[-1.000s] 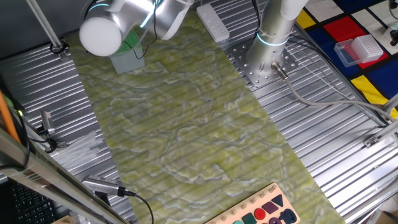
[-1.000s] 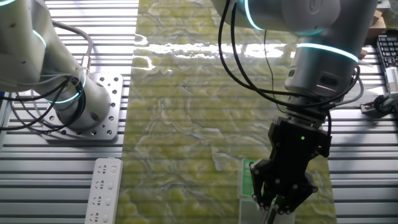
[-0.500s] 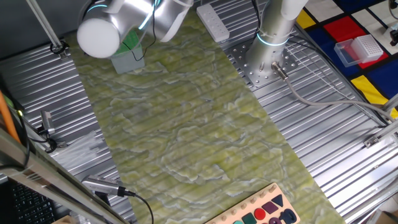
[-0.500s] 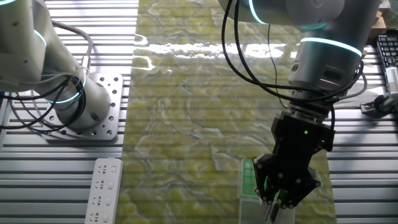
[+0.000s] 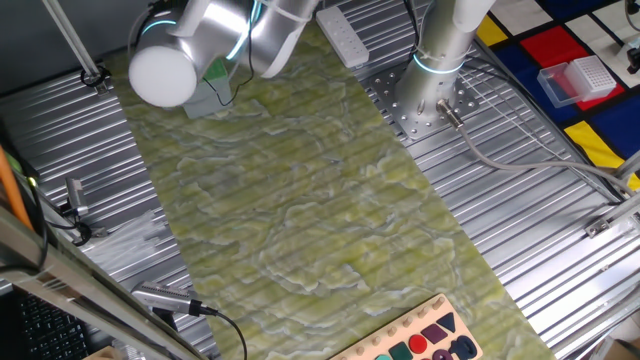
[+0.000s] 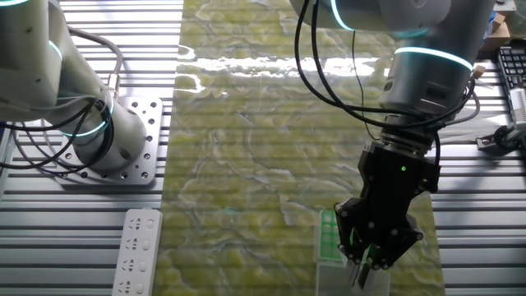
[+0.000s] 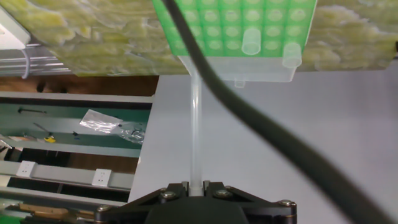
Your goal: Insert a large pipette tip into the holder for large pipette tips
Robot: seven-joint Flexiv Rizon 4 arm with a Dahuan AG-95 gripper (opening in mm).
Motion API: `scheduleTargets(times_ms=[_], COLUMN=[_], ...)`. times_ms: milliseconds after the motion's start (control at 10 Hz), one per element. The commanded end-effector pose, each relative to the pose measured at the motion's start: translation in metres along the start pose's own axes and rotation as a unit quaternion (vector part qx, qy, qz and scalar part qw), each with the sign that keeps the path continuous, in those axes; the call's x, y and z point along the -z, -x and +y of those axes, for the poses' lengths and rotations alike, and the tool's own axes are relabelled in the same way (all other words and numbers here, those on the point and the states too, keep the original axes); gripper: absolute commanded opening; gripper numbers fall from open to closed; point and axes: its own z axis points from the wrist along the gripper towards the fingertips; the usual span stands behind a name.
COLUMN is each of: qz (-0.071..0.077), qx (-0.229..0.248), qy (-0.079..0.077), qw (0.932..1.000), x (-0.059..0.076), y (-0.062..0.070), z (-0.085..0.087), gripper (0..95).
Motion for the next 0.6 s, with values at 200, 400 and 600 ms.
scheduleTargets(times_ms=[200, 400, 600], qz=[0.003, 0.005, 0.006], qx=[-0.003, -0.006, -0.007], qy=[0.001, 0.001, 0.001], qw=[1.0000, 1.0000, 1.0000], x=[0.0022, 0.0038, 0.0040], y=[0.0036, 0.0056, 0.0059], z=[-0.0003, -0.0005, -0.0005], gripper=[0.0, 0.0, 0.0])
